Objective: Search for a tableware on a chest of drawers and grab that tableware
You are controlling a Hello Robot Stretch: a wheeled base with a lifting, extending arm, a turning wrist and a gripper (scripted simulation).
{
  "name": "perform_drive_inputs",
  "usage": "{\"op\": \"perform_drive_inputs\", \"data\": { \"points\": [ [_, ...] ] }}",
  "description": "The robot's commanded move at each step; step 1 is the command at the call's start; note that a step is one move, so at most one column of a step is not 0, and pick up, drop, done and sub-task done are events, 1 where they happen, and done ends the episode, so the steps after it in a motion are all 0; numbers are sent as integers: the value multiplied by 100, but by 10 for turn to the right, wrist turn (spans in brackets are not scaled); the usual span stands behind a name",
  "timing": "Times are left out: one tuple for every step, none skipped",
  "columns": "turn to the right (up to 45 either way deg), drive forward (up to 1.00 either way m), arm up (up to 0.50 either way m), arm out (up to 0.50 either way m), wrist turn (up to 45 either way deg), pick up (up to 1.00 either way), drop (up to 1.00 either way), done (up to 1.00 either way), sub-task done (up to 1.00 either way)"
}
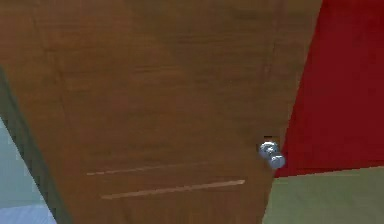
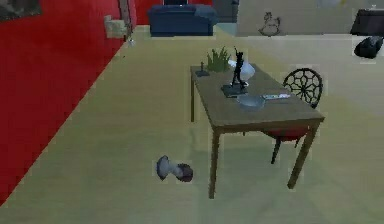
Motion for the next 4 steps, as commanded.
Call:
{"op": "perform_drive_inputs", "data": {
  "points": [
    [0,15,0,0,0,0,0,0,0],
    [-450,0,0,0,0,0,0,0,0],
    [-450,0,0,0,0,0,0,0,0],
    [-60,0,0,0,0,0,0,0,0]
  ]
}}
